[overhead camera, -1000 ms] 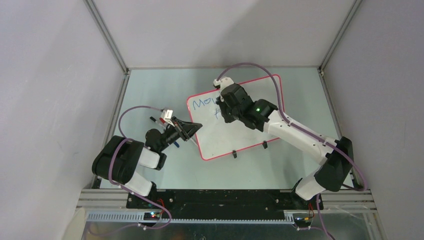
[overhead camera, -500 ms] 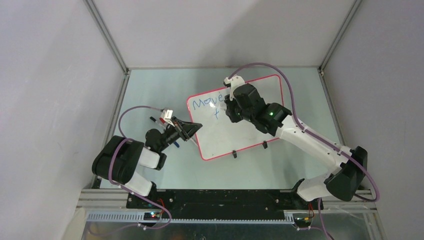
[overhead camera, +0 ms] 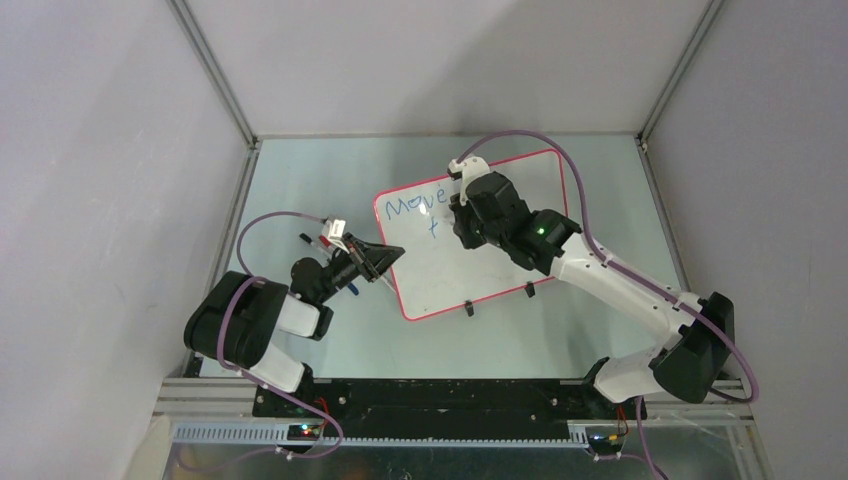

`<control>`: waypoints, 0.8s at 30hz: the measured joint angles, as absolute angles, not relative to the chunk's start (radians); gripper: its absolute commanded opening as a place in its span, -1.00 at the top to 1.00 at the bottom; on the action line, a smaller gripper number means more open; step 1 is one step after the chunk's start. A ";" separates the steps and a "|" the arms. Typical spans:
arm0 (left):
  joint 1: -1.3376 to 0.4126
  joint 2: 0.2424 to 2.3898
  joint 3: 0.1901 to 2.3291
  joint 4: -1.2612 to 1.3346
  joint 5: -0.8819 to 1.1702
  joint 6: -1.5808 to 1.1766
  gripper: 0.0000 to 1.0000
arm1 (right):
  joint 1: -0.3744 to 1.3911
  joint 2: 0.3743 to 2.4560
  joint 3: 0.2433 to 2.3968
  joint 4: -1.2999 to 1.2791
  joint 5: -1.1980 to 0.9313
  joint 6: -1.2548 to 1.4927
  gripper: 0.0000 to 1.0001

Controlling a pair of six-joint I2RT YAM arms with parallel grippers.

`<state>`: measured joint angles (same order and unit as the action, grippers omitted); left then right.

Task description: Write a sentence on the whiteboard

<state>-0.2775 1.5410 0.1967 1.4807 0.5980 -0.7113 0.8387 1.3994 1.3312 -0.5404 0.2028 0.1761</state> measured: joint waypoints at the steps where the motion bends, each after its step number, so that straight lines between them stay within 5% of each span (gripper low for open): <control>1: -0.278 1.541 0.197 1.481 0.598 -0.711 0.70 | 0.840 1.399 1.330 -0.540 0.207 0.176 1.00; 24: -0.278 1.541 0.197 1.481 0.598 -0.711 0.67 | 0.896 1.454 1.330 -0.497 0.260 0.156 1.00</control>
<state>-0.2775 1.5410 0.1967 1.4807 0.5980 -0.7113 0.8955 1.4544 1.3296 -0.4973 0.2596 0.1558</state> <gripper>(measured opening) 0.210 0.158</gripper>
